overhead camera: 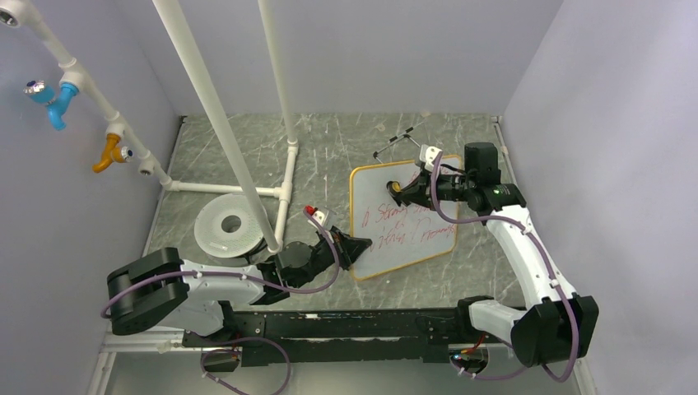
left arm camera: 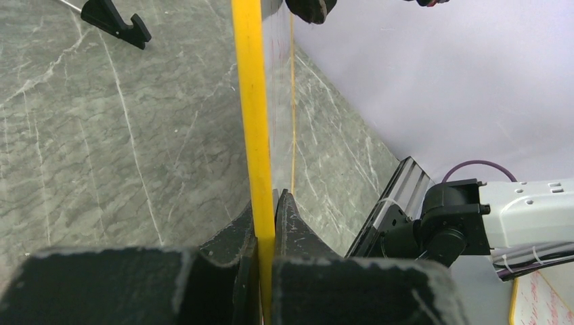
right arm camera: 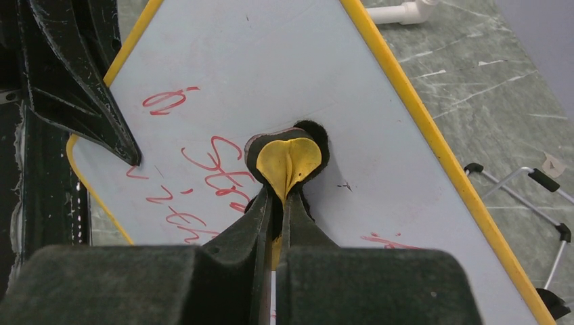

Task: Erase the whiteboard
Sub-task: Erase the whiteboard at the center of the board.

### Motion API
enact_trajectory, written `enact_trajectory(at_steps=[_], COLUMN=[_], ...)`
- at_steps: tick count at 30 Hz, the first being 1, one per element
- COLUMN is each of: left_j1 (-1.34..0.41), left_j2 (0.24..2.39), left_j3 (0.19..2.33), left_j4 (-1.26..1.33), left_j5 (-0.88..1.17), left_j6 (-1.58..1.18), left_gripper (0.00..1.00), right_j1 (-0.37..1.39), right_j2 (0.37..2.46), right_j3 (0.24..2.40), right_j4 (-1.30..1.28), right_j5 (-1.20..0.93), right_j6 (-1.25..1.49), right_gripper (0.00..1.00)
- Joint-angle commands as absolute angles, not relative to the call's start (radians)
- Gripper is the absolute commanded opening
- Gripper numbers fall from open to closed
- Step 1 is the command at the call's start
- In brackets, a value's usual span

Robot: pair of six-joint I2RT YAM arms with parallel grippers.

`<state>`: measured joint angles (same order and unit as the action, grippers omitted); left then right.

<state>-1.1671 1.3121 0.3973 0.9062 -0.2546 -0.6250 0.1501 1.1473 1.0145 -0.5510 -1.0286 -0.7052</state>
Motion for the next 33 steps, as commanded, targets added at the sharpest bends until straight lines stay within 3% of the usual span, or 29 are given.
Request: enact_trajectory(at_steps=[1, 7, 15, 24, 29, 33], left_j1=[-1.187, -1.188, -1.188, -1.187, -1.186, -1.18], left_j2=[1.314, 1.288, 1.291, 1.273, 1.302, 1.309], left_j3=[0.395, 0.386, 0.378, 0.402, 0.423, 0.416], left_j4=[0.653, 0.651, 0.679, 0.667, 0.671, 0.696], left_j5=[-0.19, -0.214, -0.216, -0.213, -0.203, -0.197], left_j6=[-0.374, -0.376, -0.462, -0.509, -0.528, -0.539], left_gripper=[0.0, 0.0, 0.0, 0.0, 0.0, 0.0], right_j1=[0.156, 0.158, 0.16, 0.263, 0.246, 0.214], right_j2=[1.131, 1.119, 1.072, 1.075, 1.078, 1.07], right_j3=[0.988, 0.99, 0.983, 0.999, 1.04, 1.016], right_j4=[-0.591, -0.563, -0.354, -0.399, -0.289, -0.275], right_j5=[-1.058, -1.036, -0.745, -0.811, -0.464, -0.389], right_j6=[-0.739, -0.694, -0.387, -0.447, -0.28, -0.283], right_gripper=[0.0, 0.0, 0.0, 0.0, 0.0, 0.0])
